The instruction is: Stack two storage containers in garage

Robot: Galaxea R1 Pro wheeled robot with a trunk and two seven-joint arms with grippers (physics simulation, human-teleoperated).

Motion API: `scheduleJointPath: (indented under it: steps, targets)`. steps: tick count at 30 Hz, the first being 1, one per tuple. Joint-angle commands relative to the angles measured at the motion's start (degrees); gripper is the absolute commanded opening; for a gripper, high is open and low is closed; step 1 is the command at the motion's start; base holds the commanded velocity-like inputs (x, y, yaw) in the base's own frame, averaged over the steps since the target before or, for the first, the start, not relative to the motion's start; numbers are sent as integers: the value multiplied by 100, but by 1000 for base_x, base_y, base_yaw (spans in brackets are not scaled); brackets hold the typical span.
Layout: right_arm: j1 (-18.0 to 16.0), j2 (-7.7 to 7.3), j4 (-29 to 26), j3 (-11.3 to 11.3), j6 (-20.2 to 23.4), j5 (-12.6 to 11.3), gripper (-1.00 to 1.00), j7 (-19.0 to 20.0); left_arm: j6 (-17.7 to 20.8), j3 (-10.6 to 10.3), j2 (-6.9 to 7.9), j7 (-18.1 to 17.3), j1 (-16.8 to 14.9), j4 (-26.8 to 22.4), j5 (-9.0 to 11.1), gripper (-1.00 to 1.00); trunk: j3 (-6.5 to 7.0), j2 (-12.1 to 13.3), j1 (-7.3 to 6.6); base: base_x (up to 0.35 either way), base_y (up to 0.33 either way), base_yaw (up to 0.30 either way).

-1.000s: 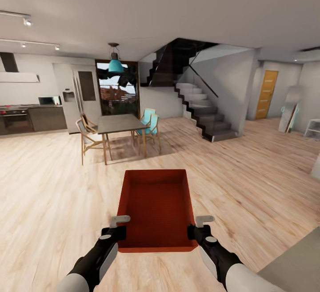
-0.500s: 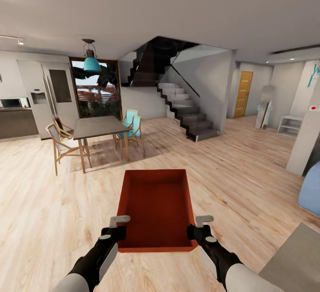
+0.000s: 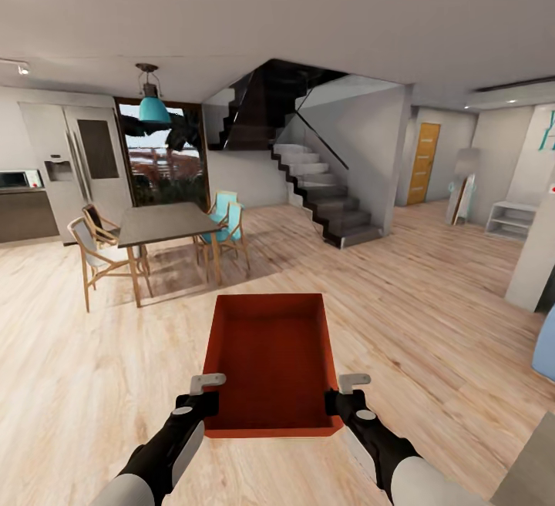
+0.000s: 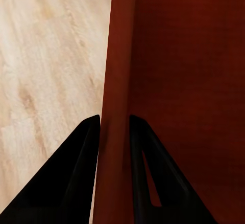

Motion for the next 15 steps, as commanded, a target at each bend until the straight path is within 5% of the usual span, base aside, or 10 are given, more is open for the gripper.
scheduleJointPath:
  steps: [1,15]
  targets:
    - [-5,-60,19,-123,-29,-62,-100,-83,-15,97,12,93,-6,-32,-73,-100,-7,-5,4,323,0,0]
    - [-5,-51,19,-123,-26,-56,-100,-86,-7,97,15,85,-6,-32,-73,-100,-7,-5,4,325,17,-18]
